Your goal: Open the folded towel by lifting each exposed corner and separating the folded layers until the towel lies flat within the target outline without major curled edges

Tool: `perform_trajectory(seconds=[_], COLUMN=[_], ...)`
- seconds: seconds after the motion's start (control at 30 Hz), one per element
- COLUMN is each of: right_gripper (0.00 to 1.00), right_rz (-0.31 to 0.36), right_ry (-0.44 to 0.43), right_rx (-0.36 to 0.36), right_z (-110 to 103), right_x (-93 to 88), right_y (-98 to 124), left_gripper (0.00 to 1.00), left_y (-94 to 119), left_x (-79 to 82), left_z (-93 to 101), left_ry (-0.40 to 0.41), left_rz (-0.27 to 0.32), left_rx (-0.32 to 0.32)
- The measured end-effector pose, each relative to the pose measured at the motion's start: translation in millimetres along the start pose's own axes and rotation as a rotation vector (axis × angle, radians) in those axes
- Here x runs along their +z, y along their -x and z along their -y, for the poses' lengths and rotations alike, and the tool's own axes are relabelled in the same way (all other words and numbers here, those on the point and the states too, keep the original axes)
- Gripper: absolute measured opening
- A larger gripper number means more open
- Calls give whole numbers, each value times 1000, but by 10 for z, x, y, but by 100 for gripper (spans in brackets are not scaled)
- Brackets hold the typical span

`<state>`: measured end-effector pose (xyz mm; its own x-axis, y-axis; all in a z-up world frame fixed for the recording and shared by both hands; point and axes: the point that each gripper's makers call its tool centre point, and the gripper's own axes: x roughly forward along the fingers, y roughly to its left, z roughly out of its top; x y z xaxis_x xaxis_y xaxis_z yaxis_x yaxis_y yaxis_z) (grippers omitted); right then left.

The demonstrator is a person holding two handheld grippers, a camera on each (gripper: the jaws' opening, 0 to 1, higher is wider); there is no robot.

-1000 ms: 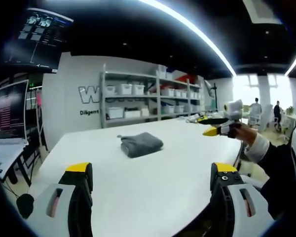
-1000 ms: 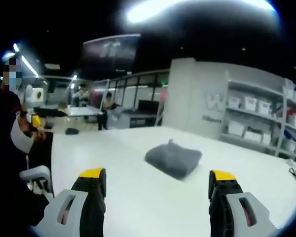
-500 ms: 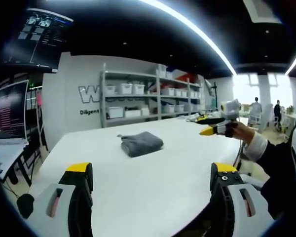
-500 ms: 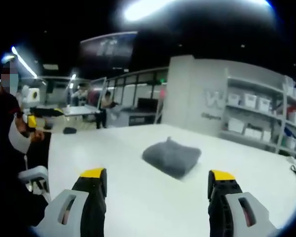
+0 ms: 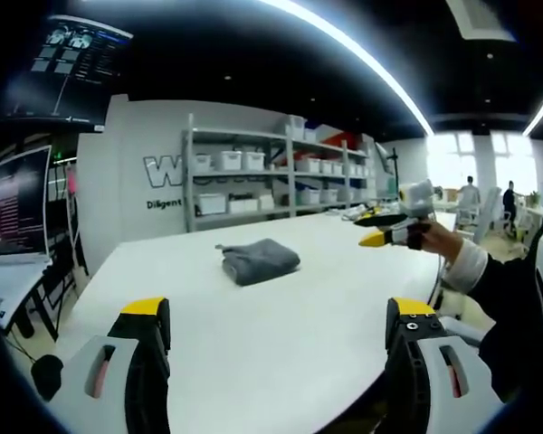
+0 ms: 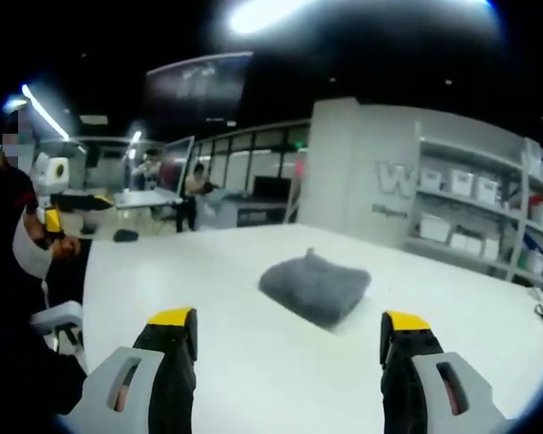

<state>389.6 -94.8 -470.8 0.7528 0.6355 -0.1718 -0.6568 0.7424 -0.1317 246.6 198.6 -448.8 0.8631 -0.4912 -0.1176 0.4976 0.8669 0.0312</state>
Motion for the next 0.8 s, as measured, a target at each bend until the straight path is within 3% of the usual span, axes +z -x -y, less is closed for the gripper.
perform_trajectory(seconds=[0.8], right_gripper=[80], right_rz=[-22], right_ry=[11], right_rx=[-9], right_z=[113], right_x=[-67], right_y=[-221], left_gripper=[98], left_y=[56], left_x=[19], left_z=[-56], left_ry=[2], left_rz=[25], left_rx=[10])
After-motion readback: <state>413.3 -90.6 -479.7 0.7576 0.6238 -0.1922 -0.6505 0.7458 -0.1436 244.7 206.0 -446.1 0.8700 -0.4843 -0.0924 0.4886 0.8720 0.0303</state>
